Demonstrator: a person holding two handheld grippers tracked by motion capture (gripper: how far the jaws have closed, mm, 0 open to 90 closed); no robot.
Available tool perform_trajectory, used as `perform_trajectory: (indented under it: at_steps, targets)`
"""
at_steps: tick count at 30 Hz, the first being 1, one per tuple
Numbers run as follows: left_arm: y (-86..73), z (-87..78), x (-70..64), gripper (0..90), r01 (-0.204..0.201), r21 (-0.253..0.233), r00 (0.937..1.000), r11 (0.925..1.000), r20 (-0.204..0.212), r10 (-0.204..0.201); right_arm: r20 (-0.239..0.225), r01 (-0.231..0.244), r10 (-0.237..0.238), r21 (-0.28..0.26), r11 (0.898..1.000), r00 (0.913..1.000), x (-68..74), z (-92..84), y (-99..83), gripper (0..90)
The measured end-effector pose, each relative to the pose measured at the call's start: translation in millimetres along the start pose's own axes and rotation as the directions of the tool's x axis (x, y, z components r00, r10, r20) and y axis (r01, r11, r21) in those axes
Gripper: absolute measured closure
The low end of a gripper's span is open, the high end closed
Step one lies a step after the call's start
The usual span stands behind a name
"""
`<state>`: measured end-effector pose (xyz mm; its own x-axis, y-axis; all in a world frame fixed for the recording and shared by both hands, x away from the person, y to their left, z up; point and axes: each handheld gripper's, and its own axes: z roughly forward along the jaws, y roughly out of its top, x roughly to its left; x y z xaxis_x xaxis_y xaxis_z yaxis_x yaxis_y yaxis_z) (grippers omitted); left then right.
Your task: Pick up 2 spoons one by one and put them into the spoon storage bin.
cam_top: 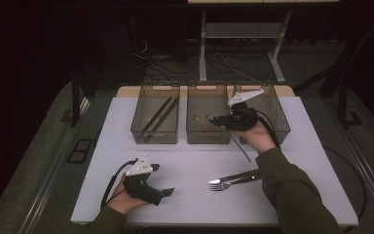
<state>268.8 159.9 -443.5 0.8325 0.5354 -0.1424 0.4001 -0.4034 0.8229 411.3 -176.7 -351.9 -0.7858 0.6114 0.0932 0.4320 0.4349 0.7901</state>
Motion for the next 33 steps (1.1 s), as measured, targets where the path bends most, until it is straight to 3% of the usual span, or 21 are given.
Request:
perform_trajectory:
  at_steps: [9,18,22,33]
  targets:
    - [0.8,0.9,-2.5,0.0,-0.010,0.005,0.9999,0.9999,0.005,0.010,0.020,0.004,-0.004,0.008,1.000,0.9998,-18.0,15.4,27.3,85.9]
    - [1.2,1.0,-3.3,0.0,-0.021,0.002,0.9997,0.9998,0.010,0.021,0.050,-0.033,0.032,0.022,0.999,0.9982,-41.4,34.5,44.0,85.9]
    - [2.1,0.6,-3.9,0.0,-0.036,0.007,0.9993,0.9993,0.009,0.036,0.048,-0.036,0.034,0.030,0.999,0.9983,-47.4,45.5,49.8,85.9]
    - [0.9,0.2,-4.0,0.0,-0.027,0.003,0.9996,0.9996,0.012,0.027,0.061,-0.033,0.031,0.045,0.998,0.9976,-62.3,72.9,74.8,85.9]
